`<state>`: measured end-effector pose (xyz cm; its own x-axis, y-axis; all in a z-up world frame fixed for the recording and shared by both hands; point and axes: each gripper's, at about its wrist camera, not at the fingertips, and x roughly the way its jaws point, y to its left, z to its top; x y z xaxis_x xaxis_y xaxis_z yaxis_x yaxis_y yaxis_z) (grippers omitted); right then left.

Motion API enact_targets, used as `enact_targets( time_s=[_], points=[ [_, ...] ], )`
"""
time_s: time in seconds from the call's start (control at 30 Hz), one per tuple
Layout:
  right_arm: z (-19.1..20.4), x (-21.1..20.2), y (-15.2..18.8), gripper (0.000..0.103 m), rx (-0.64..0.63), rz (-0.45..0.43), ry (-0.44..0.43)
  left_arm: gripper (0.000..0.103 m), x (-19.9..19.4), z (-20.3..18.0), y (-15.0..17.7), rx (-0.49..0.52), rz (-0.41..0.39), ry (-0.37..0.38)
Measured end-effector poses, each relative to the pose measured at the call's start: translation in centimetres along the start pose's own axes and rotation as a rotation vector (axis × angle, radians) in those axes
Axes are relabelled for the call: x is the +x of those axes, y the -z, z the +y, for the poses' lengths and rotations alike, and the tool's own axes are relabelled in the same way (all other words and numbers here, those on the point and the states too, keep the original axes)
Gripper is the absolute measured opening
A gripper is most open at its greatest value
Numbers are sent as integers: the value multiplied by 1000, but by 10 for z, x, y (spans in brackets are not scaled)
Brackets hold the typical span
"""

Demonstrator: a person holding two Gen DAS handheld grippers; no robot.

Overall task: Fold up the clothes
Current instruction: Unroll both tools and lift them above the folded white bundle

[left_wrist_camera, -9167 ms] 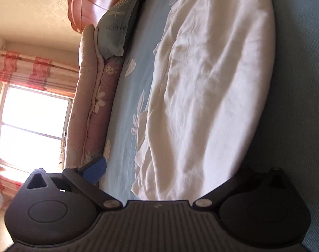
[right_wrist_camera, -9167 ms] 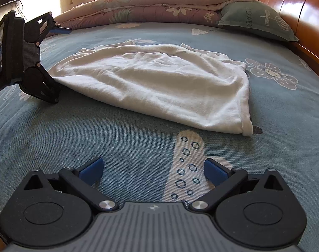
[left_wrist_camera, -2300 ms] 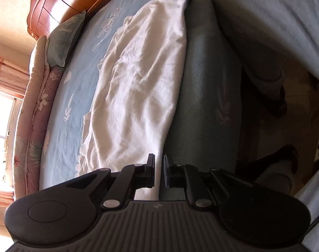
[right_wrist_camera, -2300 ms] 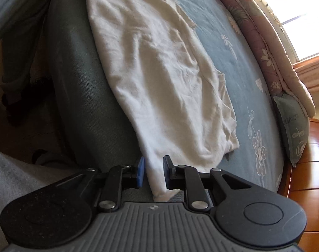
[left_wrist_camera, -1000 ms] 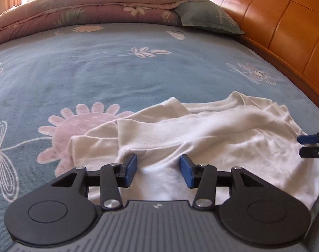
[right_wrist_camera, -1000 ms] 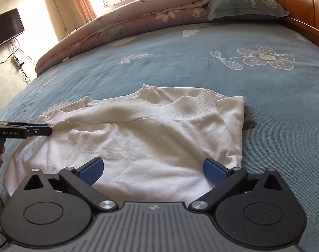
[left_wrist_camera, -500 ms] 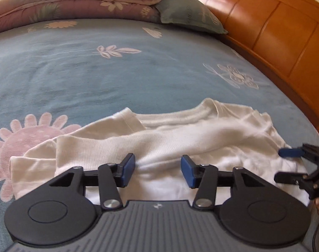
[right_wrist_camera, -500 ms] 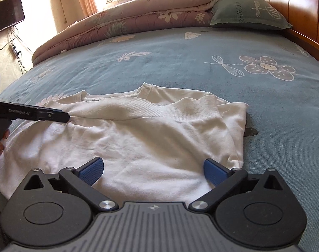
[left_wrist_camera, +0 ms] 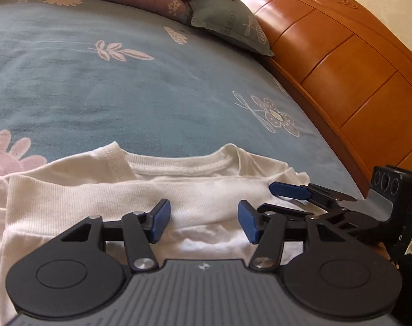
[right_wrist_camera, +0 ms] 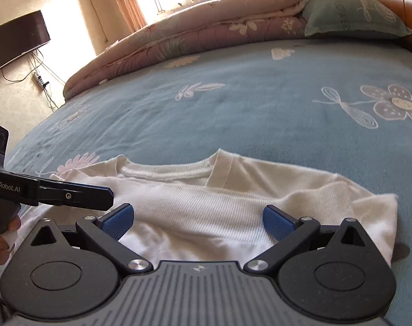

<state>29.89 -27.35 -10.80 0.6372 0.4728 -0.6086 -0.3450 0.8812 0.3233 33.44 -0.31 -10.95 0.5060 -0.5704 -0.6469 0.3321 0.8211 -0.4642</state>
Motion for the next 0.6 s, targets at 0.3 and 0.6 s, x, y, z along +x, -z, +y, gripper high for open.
enact_targets(
  time_s=[0.3, 0.6],
  points=[
    [2, -64, 0, 103, 45, -54, 16, 59, -42, -30, 8, 110, -9, -56],
    [14, -121, 70, 103, 112, -10, 71, 64, -90, -42, 75, 88, 28, -205]
  ],
)
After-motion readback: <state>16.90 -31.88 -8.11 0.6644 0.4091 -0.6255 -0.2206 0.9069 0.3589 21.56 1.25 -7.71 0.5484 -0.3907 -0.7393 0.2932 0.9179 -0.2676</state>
